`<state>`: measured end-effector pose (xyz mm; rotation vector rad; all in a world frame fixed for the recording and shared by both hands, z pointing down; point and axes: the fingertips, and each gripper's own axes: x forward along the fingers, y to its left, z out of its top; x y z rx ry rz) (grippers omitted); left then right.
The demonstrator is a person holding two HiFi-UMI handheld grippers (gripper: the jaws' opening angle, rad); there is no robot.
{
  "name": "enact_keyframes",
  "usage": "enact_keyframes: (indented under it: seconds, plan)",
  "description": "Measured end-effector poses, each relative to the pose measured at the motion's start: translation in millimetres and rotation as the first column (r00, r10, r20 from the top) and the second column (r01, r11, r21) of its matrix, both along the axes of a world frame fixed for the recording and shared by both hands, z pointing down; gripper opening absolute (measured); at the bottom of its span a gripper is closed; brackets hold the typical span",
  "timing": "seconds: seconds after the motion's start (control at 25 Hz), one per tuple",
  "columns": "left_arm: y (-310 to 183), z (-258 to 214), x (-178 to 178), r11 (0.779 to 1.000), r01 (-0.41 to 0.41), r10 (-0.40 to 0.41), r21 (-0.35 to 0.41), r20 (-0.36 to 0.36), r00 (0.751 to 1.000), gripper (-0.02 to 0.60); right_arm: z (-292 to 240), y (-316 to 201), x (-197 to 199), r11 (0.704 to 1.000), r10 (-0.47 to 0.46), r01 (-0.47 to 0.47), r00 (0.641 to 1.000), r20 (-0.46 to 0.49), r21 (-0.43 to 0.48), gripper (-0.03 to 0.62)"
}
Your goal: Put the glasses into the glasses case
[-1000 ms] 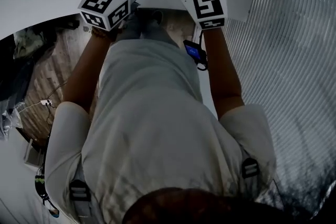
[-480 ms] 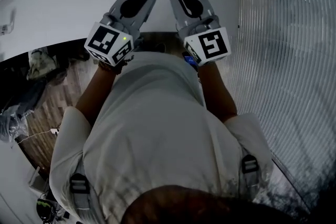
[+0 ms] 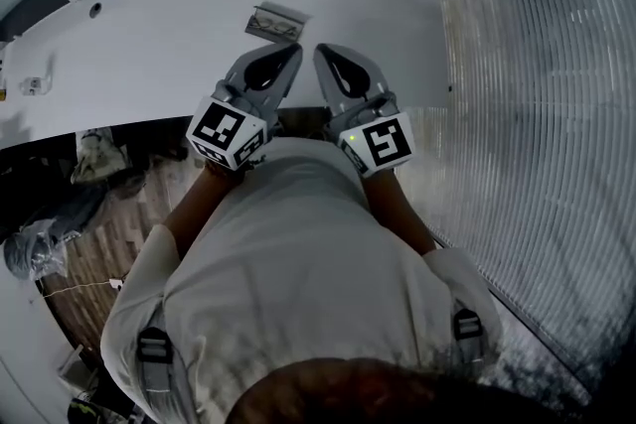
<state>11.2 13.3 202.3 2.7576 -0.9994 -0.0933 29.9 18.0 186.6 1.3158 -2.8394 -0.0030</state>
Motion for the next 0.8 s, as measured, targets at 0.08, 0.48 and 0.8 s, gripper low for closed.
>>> enact_keyframes:
  seconds: [0.08,0.48,0.8]
  plan:
    - [-3,1,2,1.0,0.001,-0.001,0.003,0.006,1.0,0.0,0,-3,1,1.0,-0.005,0.005,1.0,-0.006,0.009,0.002]
    - [-12,4,-5,1.0,0.03,-0.03,-0.005,0.009,1.0,0.0,5,-11,0,1.0,-0.005,0.005,1.0,0.014,-0.006,0.002]
    - [-21,7,-4,0.999,0.041,-0.041,-0.016,0.01,0.999,-0.002,5,-20,-1,1.0,-0.018,0.018,1.0,0.012,-0.007,0.002]
